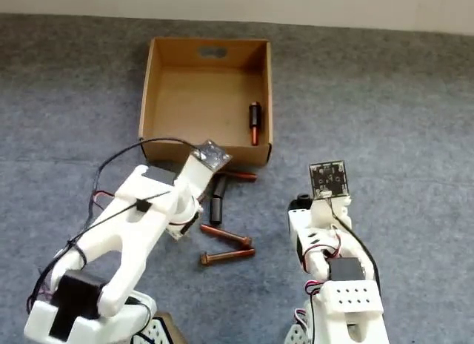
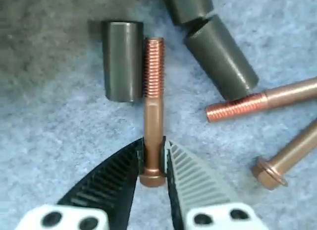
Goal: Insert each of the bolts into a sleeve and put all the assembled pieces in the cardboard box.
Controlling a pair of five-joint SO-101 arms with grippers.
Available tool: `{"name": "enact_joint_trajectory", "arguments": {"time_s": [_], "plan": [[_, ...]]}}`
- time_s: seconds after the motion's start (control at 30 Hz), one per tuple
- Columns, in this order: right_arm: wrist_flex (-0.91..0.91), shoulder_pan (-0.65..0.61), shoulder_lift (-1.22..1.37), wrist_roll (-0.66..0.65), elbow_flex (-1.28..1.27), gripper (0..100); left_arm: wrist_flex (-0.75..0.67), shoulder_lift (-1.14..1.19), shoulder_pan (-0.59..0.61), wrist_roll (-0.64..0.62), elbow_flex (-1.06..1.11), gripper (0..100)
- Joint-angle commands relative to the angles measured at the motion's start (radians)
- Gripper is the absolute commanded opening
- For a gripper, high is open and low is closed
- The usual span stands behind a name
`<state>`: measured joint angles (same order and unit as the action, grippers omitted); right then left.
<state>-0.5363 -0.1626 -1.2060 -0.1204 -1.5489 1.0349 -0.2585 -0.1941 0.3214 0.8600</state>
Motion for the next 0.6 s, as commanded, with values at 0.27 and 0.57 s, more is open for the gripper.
{"name": "enact_joint_trajectory", "arguments": {"time_s": [0.27, 0.57], "plan": [[0.018, 0.007, -0.018, 0.008, 0.004, 0.5, 0.489, -0.475, 0.14, 0.64, -0.042, 1], [-0.024, 0.008, -0.018, 0.008, 0.013, 0.5, 0.396, -0.552, 0.426, 1.358, 0.131, 1]]}}
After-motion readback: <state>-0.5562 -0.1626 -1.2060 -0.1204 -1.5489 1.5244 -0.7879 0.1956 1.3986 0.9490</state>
